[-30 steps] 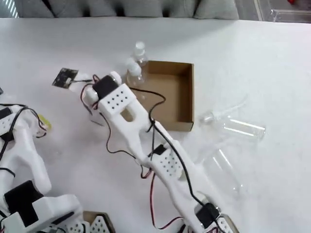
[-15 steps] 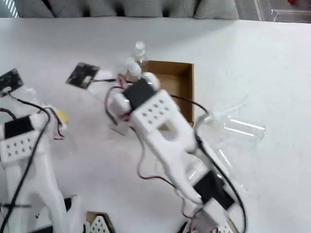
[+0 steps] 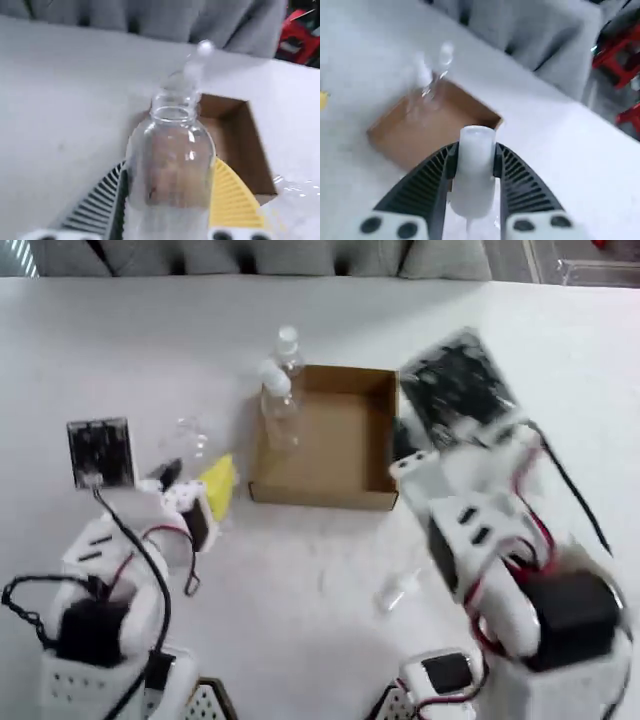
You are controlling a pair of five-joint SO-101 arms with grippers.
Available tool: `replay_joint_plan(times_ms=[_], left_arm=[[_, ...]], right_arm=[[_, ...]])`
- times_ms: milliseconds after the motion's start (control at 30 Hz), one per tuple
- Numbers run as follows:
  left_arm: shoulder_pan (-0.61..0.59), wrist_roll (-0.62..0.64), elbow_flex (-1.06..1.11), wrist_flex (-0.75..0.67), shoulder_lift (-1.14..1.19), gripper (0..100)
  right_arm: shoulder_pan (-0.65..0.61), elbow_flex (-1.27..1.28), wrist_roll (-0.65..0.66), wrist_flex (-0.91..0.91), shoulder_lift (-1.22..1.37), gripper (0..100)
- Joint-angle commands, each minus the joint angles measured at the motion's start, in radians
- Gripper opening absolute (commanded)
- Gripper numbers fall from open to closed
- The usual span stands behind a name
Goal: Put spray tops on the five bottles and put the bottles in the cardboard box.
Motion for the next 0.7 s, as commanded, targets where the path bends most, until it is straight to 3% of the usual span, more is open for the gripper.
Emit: replay_joint_plan(times_ms=[0,100,300,500,667], left_arm=[[0.199,0.002,0.006,-0.052,-0.188,2],[0.288,0.0,0.006,-0.052,-0.28,2],[0.366,-0.153,0.006,-0.052,-0.417,2],[0.369,-0.161,0.112,-0.052,-0.483,2],[0.371,-0.163,0.18,-0.055,-0.484,2]], right_arm=[[0.097,0.051,-0.008,-0.216,-0.128,1.6],[0.097,0.086,-0.02,-0.361,-0.185,1.6],[0.097,0.091,-0.338,-0.556,-0.265,1.5],[0.094,0.094,-0.499,-0.751,-0.295,1.5],[-0.067,0.091,-0.512,-0.872,-0.237,1.5]])
